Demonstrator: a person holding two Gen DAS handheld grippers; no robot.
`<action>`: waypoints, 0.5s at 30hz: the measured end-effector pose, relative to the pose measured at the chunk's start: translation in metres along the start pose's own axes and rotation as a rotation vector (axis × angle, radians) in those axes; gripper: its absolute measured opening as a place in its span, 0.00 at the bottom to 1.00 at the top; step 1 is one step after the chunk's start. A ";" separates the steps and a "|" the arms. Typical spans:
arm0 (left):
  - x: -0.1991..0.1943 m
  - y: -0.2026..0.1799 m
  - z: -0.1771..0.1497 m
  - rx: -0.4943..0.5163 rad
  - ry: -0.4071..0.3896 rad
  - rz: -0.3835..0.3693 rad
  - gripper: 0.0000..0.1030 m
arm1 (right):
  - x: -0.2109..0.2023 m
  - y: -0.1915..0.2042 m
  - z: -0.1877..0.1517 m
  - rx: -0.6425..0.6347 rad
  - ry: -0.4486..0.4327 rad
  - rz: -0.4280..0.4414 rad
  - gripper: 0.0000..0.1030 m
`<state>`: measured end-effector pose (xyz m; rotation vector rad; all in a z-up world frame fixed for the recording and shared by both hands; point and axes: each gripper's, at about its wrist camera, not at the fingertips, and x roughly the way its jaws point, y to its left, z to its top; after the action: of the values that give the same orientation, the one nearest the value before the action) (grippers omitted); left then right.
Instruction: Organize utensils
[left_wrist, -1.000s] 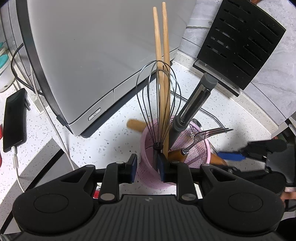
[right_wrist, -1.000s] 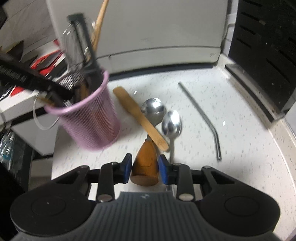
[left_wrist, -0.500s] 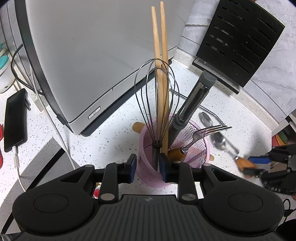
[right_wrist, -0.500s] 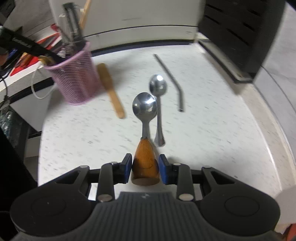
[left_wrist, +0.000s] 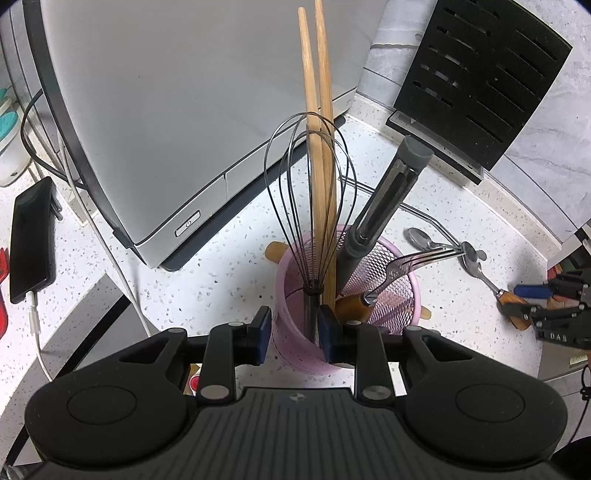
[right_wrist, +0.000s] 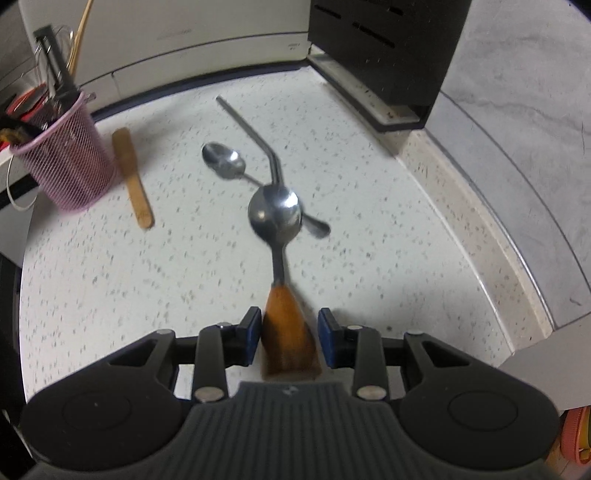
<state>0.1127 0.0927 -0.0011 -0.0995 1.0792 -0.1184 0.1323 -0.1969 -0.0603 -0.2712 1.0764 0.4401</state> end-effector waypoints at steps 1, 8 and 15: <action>0.000 0.000 0.000 -0.001 0.000 -0.001 0.30 | 0.001 -0.001 0.003 0.007 -0.008 -0.003 0.31; 0.001 0.001 0.000 -0.002 0.001 -0.005 0.30 | 0.016 0.000 0.023 0.023 -0.004 0.005 0.30; 0.001 0.002 0.000 -0.001 0.001 -0.011 0.31 | 0.028 0.005 0.034 0.014 0.028 0.009 0.18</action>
<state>0.1135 0.0942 -0.0022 -0.1065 1.0802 -0.1280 0.1675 -0.1724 -0.0699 -0.2608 1.1082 0.4373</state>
